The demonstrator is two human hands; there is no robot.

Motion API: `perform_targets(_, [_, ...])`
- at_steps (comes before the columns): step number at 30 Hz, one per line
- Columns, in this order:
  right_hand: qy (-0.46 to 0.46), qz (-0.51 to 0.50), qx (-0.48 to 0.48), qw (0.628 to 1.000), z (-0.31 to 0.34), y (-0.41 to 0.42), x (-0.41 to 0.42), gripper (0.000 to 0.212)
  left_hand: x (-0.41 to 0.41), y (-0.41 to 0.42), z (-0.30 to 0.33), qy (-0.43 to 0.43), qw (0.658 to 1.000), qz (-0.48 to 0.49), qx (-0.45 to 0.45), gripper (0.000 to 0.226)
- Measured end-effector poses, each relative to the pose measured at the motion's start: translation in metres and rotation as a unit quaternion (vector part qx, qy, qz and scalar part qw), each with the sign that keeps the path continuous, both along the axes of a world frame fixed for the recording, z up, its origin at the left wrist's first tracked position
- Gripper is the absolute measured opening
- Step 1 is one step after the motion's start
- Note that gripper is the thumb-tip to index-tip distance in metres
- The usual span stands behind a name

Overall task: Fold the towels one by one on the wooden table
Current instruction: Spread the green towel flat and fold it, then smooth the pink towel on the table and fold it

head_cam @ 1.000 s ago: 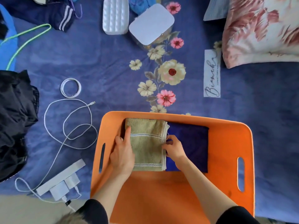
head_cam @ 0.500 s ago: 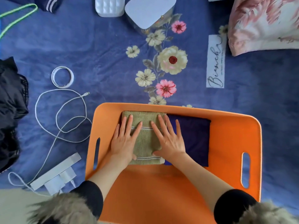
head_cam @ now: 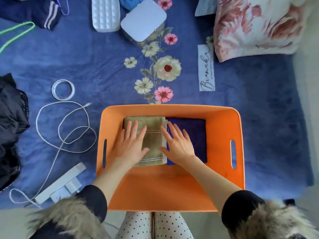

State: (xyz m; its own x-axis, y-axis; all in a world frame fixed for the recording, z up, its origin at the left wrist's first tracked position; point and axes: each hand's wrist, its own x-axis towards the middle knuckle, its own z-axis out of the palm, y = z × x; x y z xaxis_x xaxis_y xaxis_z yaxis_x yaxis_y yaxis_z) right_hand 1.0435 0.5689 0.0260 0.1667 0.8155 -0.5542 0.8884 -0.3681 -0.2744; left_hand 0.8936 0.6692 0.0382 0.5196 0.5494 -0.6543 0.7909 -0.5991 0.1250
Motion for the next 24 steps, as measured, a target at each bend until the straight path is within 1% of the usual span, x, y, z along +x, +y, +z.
perform_targets(2, [-0.010,-0.055,0.008,0.998,0.028,-0.016,-0.001,0.070,-0.001,-0.010,0.026,-0.065,0.998,0.021,0.002,0.072])
perform_targets(4, [-0.015,-0.117,0.018,0.993,0.057,-0.032,-0.002,0.066,-0.004,-0.022,0.053,-0.114,0.993,0.033,-0.010,0.065])
perform_targets(8, [-0.040,-0.194,0.062,0.978,0.113,-0.060,-0.010,0.064,-0.010,-0.037,0.103,-0.165,0.986,0.015,0.020,0.061])
perform_targets(10, [-0.060,-0.219,0.083,0.970,0.137,-0.077,-0.016,0.064,-0.011,-0.041,0.124,-0.195,0.981,0.007,0.019,0.060])
perform_targets(13, [-0.088,-0.272,0.130,0.949,0.173,-0.097,-0.021,0.060,-0.006,-0.044,0.150,-0.248,0.968,-0.034,0.015,0.059])
perform_targets(16, [-0.124,-0.343,0.180,0.913,0.211,-0.122,-0.032,0.054,0.009,-0.053,0.175,-0.289,0.950,-0.116,-0.021,0.057])
perform_targets(19, [-0.158,-0.438,0.226,0.855,0.241,-0.157,-0.060,0.051,0.025,-0.073,0.200,-0.329,0.921,-0.208,-0.031,0.055])
perform_targets(22, [-0.182,-0.512,0.218,0.811,0.257,-0.196,-0.095,0.053,0.033,-0.101,0.227,-0.365,0.887,-0.280,-0.039,0.053])
perform_targets(24, [-0.201,-0.557,0.203,0.780,0.265,-0.225,-0.121,0.055,0.032,-0.125,0.241,-0.378,0.858,-0.345,-0.049,0.051])
